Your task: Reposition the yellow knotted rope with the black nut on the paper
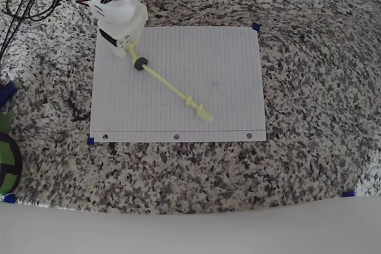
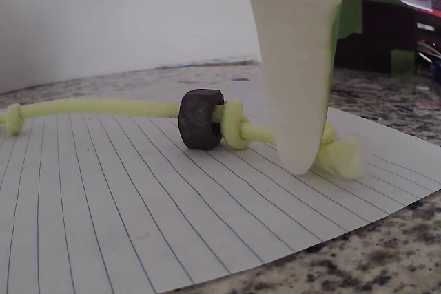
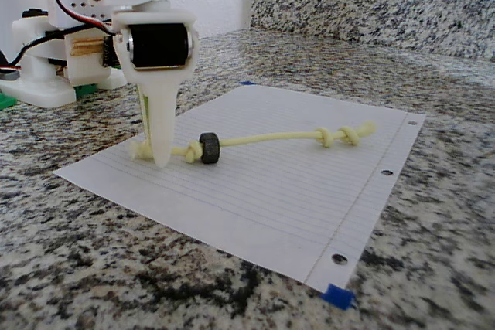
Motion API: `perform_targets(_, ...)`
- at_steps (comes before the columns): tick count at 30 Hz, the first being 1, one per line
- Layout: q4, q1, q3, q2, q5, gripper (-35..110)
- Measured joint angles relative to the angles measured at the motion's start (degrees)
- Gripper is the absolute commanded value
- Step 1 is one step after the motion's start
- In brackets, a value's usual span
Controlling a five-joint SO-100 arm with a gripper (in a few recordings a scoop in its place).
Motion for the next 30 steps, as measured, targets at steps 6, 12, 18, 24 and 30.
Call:
perform_targets(6, -0.09, 0.18, 0.0, 0.0, 0.0, 0)
perform_targets(12, -1.14, 1.32, 0.26, 0.09, 0.0, 0)
perform_targets(18, -7.47, 3.78, 2.72, 9.84, 5.36, 0)
perform_targets(24, -14.85, 3.34, 8.7, 24.96, 22.85, 0)
perform_targets(30, -14.5, 1.58, 12.3, 37.71, 48.25, 0)
